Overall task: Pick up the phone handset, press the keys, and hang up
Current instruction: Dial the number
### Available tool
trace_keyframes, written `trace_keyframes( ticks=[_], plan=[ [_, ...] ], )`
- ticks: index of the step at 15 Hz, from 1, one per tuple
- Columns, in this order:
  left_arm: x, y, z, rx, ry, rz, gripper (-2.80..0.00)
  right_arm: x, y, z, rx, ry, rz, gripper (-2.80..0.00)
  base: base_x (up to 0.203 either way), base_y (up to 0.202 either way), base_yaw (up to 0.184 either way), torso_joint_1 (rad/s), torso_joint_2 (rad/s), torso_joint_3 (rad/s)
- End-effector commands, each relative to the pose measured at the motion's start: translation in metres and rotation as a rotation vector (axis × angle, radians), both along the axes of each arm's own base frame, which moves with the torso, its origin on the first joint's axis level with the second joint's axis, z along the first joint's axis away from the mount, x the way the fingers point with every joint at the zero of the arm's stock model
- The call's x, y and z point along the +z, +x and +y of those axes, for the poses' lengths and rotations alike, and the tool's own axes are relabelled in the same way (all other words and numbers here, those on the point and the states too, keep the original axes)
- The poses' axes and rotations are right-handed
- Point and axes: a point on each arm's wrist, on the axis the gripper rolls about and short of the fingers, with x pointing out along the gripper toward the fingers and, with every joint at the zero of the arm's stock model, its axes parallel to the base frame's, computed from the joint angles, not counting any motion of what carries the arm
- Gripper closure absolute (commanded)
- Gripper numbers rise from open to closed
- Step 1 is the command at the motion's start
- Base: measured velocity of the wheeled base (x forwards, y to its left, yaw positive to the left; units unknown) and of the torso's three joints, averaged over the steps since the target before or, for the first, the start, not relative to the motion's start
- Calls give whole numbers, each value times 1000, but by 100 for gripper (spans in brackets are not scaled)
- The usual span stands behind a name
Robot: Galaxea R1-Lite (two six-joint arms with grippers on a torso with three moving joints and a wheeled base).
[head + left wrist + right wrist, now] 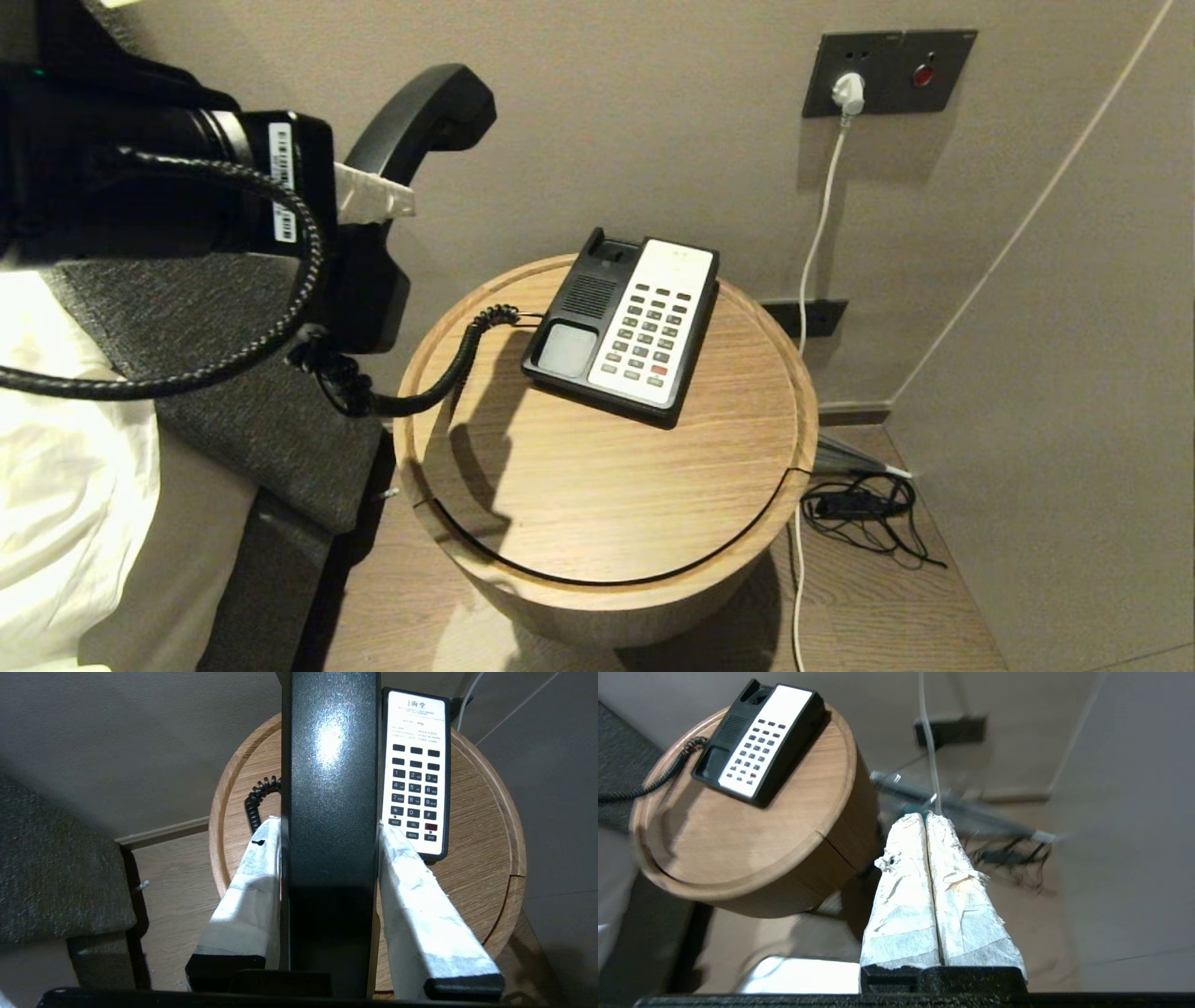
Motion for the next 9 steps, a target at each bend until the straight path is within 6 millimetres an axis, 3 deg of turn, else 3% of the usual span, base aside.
trace_keyframes(
  ticks=[1,3,6,8,9],
  plan=[
    [1,-7,6,4,-11,-7,0,22,123,6,66,12,246,0,0,0,0,0,0,0],
    [1,-7,6,3,-13,-7,0,22,188,21,141,15,344,0,0,0,0,0,0,0],
    [-1,0,2,17,-34,15,0,-5,276,69,278,17,495,0,0,0,0,0,0,0],
    [-4,3,5,47,-58,34,0,-22,313,113,358,59,556,0,0,0,0,0,0,0],
    [-4,4,8,64,-69,38,0,-30,321,142,417,77,568,0,0,0,0,0,0,0]
  ],
)
